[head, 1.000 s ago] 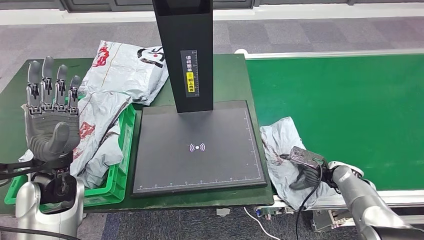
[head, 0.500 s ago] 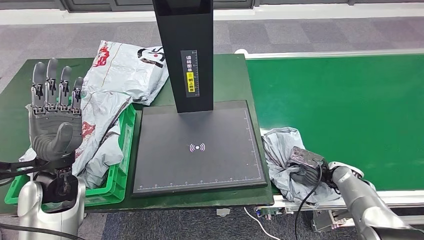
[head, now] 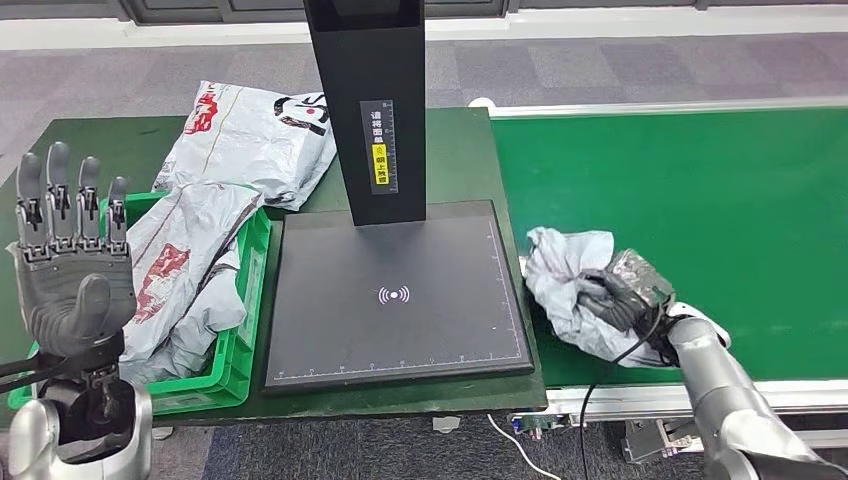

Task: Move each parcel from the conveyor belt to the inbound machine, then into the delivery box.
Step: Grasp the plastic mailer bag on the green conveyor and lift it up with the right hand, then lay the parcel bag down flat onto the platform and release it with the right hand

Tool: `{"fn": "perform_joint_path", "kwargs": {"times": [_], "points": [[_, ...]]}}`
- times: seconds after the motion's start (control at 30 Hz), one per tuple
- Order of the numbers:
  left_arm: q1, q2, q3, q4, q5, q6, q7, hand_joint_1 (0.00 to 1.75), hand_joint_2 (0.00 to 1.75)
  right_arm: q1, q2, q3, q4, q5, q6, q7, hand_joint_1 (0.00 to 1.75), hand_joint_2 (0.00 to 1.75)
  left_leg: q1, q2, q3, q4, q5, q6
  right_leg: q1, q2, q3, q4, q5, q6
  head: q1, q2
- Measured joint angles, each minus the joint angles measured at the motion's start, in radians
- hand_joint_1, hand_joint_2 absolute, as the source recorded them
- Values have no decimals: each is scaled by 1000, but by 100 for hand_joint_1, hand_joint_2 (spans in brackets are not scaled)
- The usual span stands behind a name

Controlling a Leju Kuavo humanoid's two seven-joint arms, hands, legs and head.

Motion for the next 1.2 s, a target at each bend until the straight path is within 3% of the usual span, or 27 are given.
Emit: {"fn": "perform_joint_path", "kwargs": {"times": [0.1,0.2,0.37,0.57,0.7,0.87,1.03,1.2], "points": [[18,-3,14,-15,-14,9,-2,0,175,23,53,-68,-123,-150,21,52,175,175,1,-1,0,0,0,0,1,-1,0,0,0,0,0,0],[27,-7,28,-23,-24,11,-3,0,175,65,107,-102,-288,-215,18,115,175,175,1,-2,0,0,0,0,1,-1,0,0,0,0,0,0],[33,-11,37,-31,-31,17,-3,0,175,109,169,-112,-495,-237,1,174,175,175,1,-1,-1,0,0,0,1,-1,-1,0,0,0,0,0],[36,-15,42,-35,-32,18,1,0,175,142,210,-122,-636,-240,-7,185,175,175,1,-1,-1,0,0,0,1,-1,-1,0,0,0,0,0],[25,-19,42,-28,-29,18,9,0,175,149,250,-86,-717,-208,-25,246,175,175,1,0,-1,0,0,-1,1,0,-1,0,0,0,0,0],[-10,-31,42,-9,-32,18,23,0,175,114,285,38,-715,-167,-88,293,175,175,1,1,0,0,1,-2,2,1,-1,0,0,-1,0,0],[-55,-43,26,19,-33,23,39,0,175,9,331,157,-553,-142,-161,309,175,175,2,1,0,0,3,-2,2,1,-2,1,1,-2,0,0],[-77,-49,10,36,-33,28,43,0,175,-49,367,217,-439,-137,-188,310,175,175,2,0,0,0,3,-2,2,1,-2,1,2,-2,0,0]]}}
